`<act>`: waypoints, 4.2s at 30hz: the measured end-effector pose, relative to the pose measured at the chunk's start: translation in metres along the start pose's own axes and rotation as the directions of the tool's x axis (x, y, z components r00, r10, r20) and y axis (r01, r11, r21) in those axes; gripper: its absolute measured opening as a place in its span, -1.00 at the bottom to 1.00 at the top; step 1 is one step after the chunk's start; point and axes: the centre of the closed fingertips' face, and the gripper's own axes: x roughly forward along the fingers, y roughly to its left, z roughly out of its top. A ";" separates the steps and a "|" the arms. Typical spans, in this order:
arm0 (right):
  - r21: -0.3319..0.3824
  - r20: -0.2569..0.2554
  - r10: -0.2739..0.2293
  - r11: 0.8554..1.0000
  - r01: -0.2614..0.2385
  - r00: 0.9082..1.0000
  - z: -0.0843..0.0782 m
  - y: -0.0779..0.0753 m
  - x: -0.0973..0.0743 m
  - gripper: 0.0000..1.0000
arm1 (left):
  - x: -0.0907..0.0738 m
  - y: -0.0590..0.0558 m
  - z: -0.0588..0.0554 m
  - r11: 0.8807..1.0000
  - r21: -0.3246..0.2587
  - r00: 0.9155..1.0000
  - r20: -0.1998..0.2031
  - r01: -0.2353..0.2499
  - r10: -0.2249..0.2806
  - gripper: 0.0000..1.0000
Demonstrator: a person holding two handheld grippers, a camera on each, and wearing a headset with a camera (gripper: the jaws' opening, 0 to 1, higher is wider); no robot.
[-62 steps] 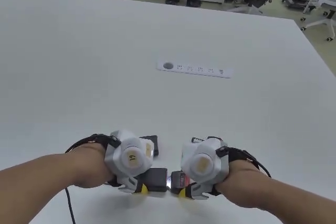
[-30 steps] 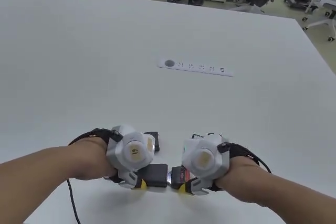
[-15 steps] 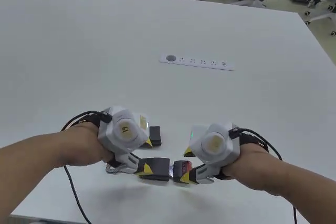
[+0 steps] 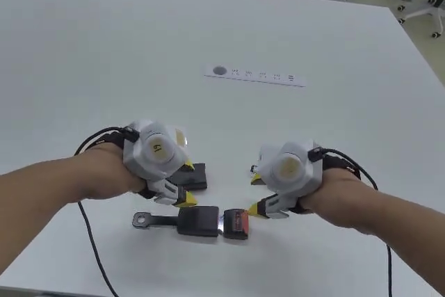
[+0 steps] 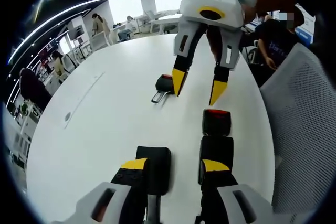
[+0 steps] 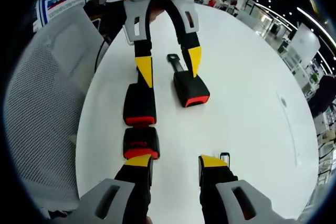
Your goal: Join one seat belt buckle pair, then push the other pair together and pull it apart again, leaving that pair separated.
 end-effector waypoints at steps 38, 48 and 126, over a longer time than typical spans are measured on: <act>0.034 -0.077 0.013 0.999 -0.011 0.997 -0.061 -0.066 0.004 -0.36 | 0.030 0.025 -0.032 0.997 0.034 0.991 -0.115 0.075 -0.070 -0.31; -0.065 -0.090 0.114 0.991 -0.120 0.989 -0.063 -0.062 0.009 -0.36 | 0.031 0.025 -0.032 0.992 0.068 0.989 -0.113 0.106 -0.098 -0.31; -0.131 0.000 0.131 0.983 -0.130 0.991 0.037 -0.028 0.057 -0.41 | 0.035 0.026 -0.034 0.986 0.089 0.983 -0.124 0.144 -0.132 -0.34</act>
